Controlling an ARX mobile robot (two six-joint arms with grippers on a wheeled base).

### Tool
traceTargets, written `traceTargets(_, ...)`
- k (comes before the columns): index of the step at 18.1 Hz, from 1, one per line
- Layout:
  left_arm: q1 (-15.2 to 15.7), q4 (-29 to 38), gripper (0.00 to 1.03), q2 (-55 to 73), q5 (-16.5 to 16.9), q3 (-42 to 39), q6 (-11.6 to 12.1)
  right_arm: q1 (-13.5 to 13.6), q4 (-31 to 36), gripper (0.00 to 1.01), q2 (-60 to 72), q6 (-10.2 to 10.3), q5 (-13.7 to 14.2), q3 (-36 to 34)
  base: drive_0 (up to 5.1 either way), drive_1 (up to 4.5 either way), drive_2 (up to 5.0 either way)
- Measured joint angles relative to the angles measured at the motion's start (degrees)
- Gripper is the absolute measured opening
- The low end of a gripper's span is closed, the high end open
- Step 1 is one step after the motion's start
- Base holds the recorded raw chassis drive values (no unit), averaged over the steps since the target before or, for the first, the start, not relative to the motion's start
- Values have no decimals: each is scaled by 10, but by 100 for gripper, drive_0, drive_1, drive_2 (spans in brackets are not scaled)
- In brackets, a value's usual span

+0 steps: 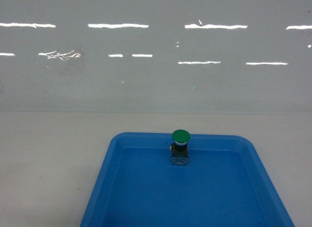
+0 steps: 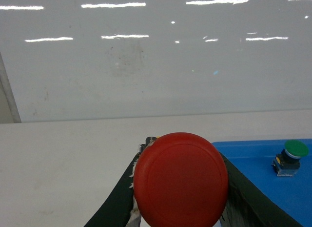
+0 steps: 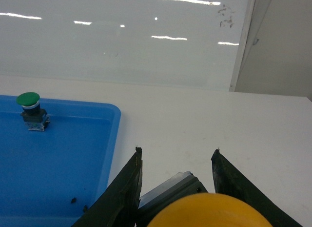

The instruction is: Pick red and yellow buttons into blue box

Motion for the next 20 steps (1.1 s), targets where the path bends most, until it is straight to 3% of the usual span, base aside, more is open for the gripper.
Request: traceTargets(20, 1, -1, 32, -2, -1, 1, -1, 0, 0, 38, -1, 0, -2, 0, -1, -384, 381)
